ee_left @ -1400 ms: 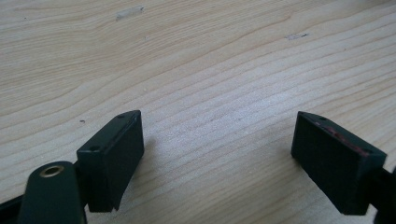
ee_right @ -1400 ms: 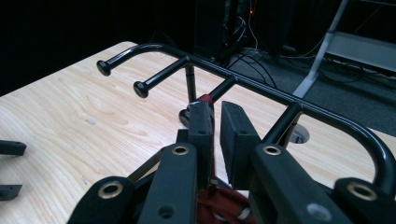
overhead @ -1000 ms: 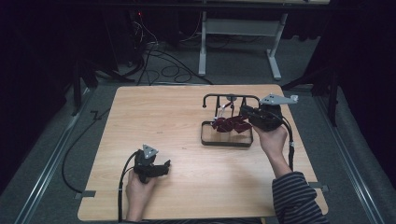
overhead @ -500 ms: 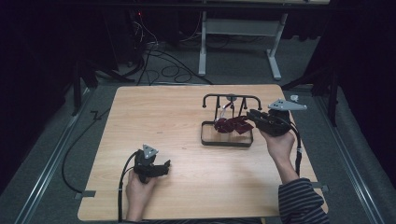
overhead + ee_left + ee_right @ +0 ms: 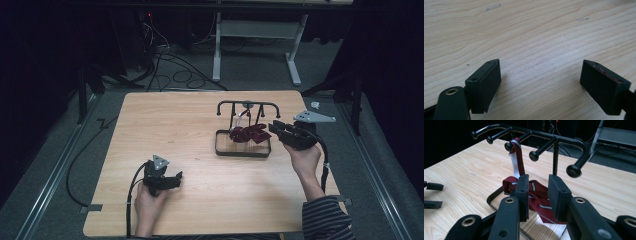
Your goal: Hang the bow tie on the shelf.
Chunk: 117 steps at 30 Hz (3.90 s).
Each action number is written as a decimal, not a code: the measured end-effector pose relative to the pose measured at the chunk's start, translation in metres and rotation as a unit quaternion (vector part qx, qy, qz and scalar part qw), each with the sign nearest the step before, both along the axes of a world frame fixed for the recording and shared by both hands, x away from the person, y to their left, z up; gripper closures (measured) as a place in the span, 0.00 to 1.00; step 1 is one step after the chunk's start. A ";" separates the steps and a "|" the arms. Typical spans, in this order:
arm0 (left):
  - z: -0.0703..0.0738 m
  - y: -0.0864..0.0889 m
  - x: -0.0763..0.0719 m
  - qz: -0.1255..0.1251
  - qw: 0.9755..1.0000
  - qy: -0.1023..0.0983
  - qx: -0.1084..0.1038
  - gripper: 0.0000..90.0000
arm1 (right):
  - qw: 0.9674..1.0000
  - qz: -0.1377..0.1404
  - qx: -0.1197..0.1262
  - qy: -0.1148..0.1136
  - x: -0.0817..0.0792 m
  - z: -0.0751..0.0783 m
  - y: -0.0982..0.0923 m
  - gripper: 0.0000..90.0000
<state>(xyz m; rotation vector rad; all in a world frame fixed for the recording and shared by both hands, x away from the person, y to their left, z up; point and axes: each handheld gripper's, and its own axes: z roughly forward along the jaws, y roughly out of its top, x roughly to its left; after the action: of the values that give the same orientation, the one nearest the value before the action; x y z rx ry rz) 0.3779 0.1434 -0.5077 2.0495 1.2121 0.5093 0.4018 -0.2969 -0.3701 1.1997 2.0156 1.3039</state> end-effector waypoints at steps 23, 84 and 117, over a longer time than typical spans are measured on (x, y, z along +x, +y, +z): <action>0.000 0.000 0.000 0.000 1.000 0.000 0.000 0.19 | 1.000 -0.008 0.012 0.003 -0.020 -0.008 -0.023 0.78; 0.000 0.000 0.000 0.000 1.000 0.000 0.000 0.19 | 0.998 -0.023 0.050 0.035 -0.058 -0.054 -0.052 0.78; 0.000 0.000 0.000 0.000 1.000 -0.001 0.000 0.19 | 0.997 -0.014 0.036 0.064 -0.055 -0.080 -0.040 0.78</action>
<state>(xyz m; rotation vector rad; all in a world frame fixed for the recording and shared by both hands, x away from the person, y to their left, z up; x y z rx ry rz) 0.3778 0.1433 -0.5078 2.0478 1.2120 0.5106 0.3467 -0.3371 -0.4503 1.3717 2.0489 1.3269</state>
